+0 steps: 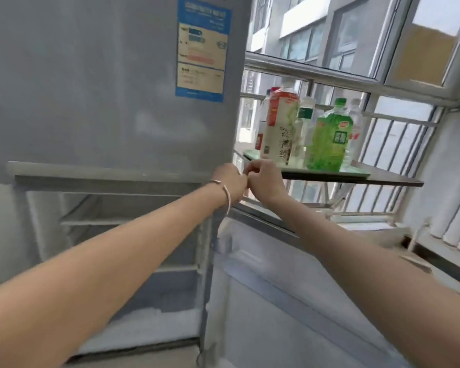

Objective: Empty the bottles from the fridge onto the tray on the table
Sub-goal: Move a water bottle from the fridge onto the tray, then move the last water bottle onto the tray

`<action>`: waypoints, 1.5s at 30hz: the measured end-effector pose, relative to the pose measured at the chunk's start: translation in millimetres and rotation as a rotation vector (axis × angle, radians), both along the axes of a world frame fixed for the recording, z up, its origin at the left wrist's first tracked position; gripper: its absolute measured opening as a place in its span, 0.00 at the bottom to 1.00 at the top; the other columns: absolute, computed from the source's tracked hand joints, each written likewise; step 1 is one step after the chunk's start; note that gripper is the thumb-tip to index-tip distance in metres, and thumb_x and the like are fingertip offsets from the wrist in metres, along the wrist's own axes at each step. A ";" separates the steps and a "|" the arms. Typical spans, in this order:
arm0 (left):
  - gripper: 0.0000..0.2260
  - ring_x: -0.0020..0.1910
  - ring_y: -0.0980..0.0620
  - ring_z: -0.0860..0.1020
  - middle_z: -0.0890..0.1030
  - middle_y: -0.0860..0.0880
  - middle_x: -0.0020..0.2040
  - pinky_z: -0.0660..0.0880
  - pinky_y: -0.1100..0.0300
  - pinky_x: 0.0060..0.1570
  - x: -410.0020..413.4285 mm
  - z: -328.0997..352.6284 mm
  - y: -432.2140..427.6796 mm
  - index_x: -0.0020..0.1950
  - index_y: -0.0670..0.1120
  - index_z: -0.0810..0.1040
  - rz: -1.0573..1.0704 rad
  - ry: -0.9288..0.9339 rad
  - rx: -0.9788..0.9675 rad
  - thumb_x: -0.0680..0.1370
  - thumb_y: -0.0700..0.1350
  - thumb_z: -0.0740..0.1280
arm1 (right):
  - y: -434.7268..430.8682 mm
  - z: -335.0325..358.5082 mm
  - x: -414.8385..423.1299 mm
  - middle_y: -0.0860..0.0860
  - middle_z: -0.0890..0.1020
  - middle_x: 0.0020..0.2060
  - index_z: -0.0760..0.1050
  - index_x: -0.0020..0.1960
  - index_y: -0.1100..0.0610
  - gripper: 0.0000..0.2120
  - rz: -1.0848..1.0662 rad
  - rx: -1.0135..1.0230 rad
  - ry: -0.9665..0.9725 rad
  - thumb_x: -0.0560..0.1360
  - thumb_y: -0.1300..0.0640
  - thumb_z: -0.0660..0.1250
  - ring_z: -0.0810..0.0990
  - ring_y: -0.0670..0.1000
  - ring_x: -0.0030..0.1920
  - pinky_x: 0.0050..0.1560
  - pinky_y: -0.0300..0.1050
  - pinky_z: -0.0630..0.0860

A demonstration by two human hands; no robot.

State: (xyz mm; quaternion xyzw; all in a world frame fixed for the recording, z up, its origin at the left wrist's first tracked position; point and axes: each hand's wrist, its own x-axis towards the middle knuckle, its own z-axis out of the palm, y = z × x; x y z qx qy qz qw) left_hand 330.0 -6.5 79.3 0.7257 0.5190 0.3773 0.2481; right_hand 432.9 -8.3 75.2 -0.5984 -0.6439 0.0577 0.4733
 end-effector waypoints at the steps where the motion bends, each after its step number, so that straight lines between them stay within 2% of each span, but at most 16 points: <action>1: 0.13 0.49 0.38 0.82 0.83 0.35 0.47 0.80 0.47 0.50 -17.1 -9.6 3.4 0.49 0.34 0.80 0.004 0.016 -0.026 0.73 0.40 0.60 | 5.5 -12.4 -16.2 0.49 0.77 0.29 0.76 0.29 0.54 0.14 0.007 -0.013 -0.004 0.64 0.69 0.60 0.77 0.54 0.38 0.41 0.45 0.75; 5: 0.12 0.42 0.43 0.84 0.84 0.40 0.38 0.80 0.54 0.47 -90.9 -61.7 25.4 0.34 0.41 0.79 0.037 0.124 -0.135 0.73 0.39 0.60 | 30.8 -77.0 -87.2 0.54 0.83 0.35 0.77 0.31 0.53 0.12 0.017 -0.110 0.033 0.67 0.65 0.61 0.80 0.56 0.41 0.41 0.45 0.75; 7: 0.11 0.46 0.41 0.84 0.85 0.38 0.42 0.81 0.52 0.49 -122.6 -97.2 40.6 0.37 0.38 0.81 0.061 0.174 -0.214 0.73 0.40 0.61 | 41.1 -116.1 -118.5 0.55 0.84 0.36 0.80 0.34 0.54 0.12 0.057 -0.179 0.067 0.67 0.67 0.61 0.81 0.55 0.41 0.39 0.43 0.72; 10: 0.12 0.50 0.38 0.82 0.83 0.37 0.43 0.76 0.56 0.43 -165.6 -155.1 69.8 0.36 0.41 0.79 0.071 0.323 -0.325 0.76 0.43 0.61 | 65.2 -182.5 -164.4 0.56 0.84 0.37 0.81 0.36 0.56 0.11 0.117 -0.352 0.036 0.68 0.66 0.61 0.81 0.55 0.41 0.38 0.43 0.73; 13: 0.15 0.56 0.40 0.80 0.82 0.36 0.51 0.71 0.57 0.44 -202.7 -210.2 101.8 0.50 0.36 0.81 0.180 0.466 -0.418 0.78 0.45 0.60 | 93.7 -239.1 -196.7 0.55 0.86 0.45 0.82 0.46 0.56 0.12 0.120 -0.477 -0.053 0.72 0.61 0.60 0.83 0.57 0.49 0.45 0.46 0.78; 16: 0.17 0.62 0.42 0.76 0.77 0.40 0.63 0.73 0.56 0.57 -243.7 -257.1 136.4 0.61 0.40 0.76 0.382 0.540 -0.437 0.76 0.47 0.61 | 120.8 -277.1 -217.9 0.53 0.85 0.49 0.81 0.50 0.55 0.11 0.111 -0.544 -0.108 0.76 0.59 0.60 0.82 0.56 0.52 0.51 0.47 0.79; 18: 0.23 0.67 0.41 0.71 0.72 0.41 0.68 0.70 0.53 0.63 -270.6 -283.2 155.5 0.68 0.41 0.69 0.508 0.556 -0.453 0.76 0.50 0.63 | 135.9 -294.5 -225.4 0.52 0.85 0.48 0.81 0.49 0.54 0.10 0.095 -0.569 -0.122 0.76 0.59 0.60 0.82 0.55 0.50 0.50 0.47 0.79; 21: 0.35 0.70 0.38 0.66 0.63 0.36 0.72 0.68 0.47 0.67 -296.1 -314.7 180.0 0.75 0.33 0.53 0.642 0.557 -0.492 0.77 0.52 0.61 | 151.7 -310.5 -225.3 0.52 0.85 0.48 0.80 0.45 0.53 0.11 0.085 -0.601 -0.120 0.74 0.61 0.60 0.82 0.54 0.50 0.50 0.46 0.79; 23: 0.38 0.69 0.36 0.67 0.62 0.32 0.72 0.69 0.47 0.65 -303.7 -339.1 199.1 0.75 0.29 0.48 0.668 0.538 -0.497 0.78 0.54 0.61 | 160.1 -317.0 -224.2 0.52 0.85 0.47 0.80 0.42 0.51 0.12 0.085 -0.629 -0.100 0.74 0.62 0.60 0.83 0.54 0.49 0.49 0.45 0.78; 25: 0.44 0.56 0.34 0.78 0.72 0.28 0.62 0.77 0.48 0.52 -306.4 -353.4 212.2 0.71 0.25 0.57 0.618 0.555 -0.563 0.71 0.56 0.71 | 165.6 -322.0 -220.4 0.52 0.85 0.45 0.81 0.42 0.53 0.11 0.086 -0.649 -0.067 0.74 0.63 0.61 0.83 0.53 0.48 0.50 0.45 0.79; 27: 0.42 0.40 0.34 0.81 0.78 0.29 0.49 0.79 0.48 0.37 -305.6 -360.4 217.2 0.68 0.26 0.65 0.623 0.582 -0.576 0.65 0.49 0.78 | 169.7 -325.8 -216.6 0.51 0.85 0.44 0.82 0.43 0.56 0.11 0.100 -0.663 -0.058 0.74 0.63 0.61 0.83 0.52 0.47 0.50 0.45 0.79; 31: 0.35 0.55 0.41 0.78 0.73 0.36 0.60 0.77 0.51 0.50 -289.0 -343.5 202.1 0.76 0.33 0.44 0.711 0.592 -0.418 0.78 0.43 0.61 | 168.8 -326.4 -208.6 0.49 0.84 0.42 0.82 0.42 0.54 0.12 0.117 -0.668 -0.052 0.74 0.65 0.61 0.83 0.50 0.46 0.50 0.44 0.79; 35: 0.35 0.58 0.41 0.77 0.69 0.34 0.64 0.75 0.52 0.55 -279.8 -325.9 198.6 0.77 0.34 0.42 0.733 0.619 -0.334 0.78 0.41 0.60 | 160.1 -315.2 -205.7 0.48 0.81 0.42 0.82 0.46 0.58 0.13 0.145 -0.659 -0.044 0.75 0.66 0.59 0.80 0.49 0.46 0.47 0.39 0.76; 38: 0.33 0.62 0.40 0.75 0.70 0.36 0.65 0.73 0.52 0.60 -279.4 -307.1 196.9 0.76 0.35 0.47 0.715 0.604 -0.290 0.77 0.40 0.61 | 151.7 -299.8 -208.0 0.48 0.79 0.40 0.81 0.47 0.57 0.13 0.155 -0.634 -0.030 0.75 0.66 0.58 0.78 0.49 0.44 0.46 0.41 0.76; 41: 0.30 0.64 0.42 0.74 0.71 0.38 0.67 0.72 0.54 0.62 -277.1 -277.8 180.6 0.76 0.34 0.51 0.662 0.712 -0.208 0.77 0.39 0.59 | 137.6 -280.7 -209.3 0.50 0.79 0.40 0.77 0.45 0.54 0.12 0.194 -0.635 -0.012 0.76 0.65 0.57 0.78 0.51 0.42 0.43 0.43 0.76; 45: 0.18 0.60 0.43 0.78 0.78 0.41 0.60 0.76 0.52 0.56 -266.5 -228.9 145.7 0.65 0.40 0.68 0.593 0.789 -0.133 0.76 0.39 0.64 | 114.1 -259.6 -205.0 0.53 0.78 0.46 0.75 0.50 0.55 0.10 0.219 -0.634 -0.022 0.75 0.65 0.58 0.78 0.53 0.45 0.47 0.44 0.76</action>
